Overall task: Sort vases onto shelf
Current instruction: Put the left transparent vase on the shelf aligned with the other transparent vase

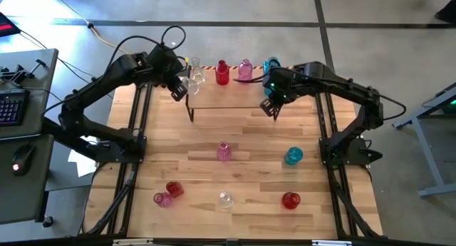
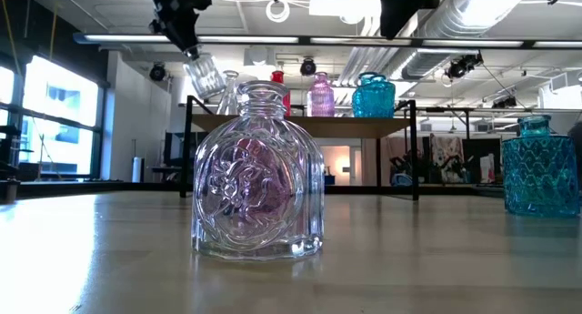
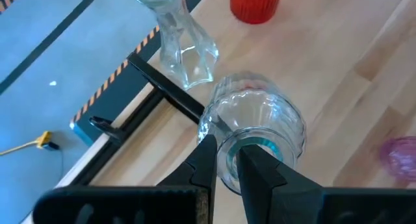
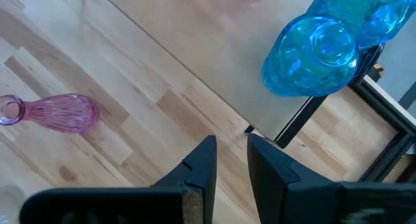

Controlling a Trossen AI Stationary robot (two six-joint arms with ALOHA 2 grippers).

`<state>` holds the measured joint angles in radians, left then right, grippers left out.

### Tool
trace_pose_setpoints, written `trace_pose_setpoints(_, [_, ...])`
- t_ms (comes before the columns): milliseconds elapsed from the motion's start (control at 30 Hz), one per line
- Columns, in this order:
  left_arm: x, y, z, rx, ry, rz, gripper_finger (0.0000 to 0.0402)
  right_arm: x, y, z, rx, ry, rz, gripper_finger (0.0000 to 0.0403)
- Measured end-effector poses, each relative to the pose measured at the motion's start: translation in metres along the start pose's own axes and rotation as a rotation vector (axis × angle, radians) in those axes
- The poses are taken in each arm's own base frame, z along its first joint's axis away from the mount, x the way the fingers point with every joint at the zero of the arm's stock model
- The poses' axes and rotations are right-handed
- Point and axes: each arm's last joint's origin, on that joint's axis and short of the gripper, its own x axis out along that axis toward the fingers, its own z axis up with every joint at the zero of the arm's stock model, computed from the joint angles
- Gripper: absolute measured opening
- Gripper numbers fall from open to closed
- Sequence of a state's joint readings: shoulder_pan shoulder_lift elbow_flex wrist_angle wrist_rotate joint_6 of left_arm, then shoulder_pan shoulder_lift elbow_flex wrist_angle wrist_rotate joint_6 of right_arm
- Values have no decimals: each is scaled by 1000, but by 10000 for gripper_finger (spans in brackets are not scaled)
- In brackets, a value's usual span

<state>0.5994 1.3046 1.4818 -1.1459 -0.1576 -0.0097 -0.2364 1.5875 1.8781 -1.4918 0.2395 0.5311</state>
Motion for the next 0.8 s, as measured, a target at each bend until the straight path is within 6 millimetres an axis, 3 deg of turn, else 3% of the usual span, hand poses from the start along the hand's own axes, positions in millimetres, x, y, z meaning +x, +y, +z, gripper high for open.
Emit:
trace_pose_setpoints(433, [20, -2, 11, 60, -2, -38, 32, 1, -5, 3, -25, -1, -11, 67])
trace_pose_setpoints(800, [21, -2, 15, 223, -33, -32, 32, 1, -3, 6, -10, -38, 10, 67])
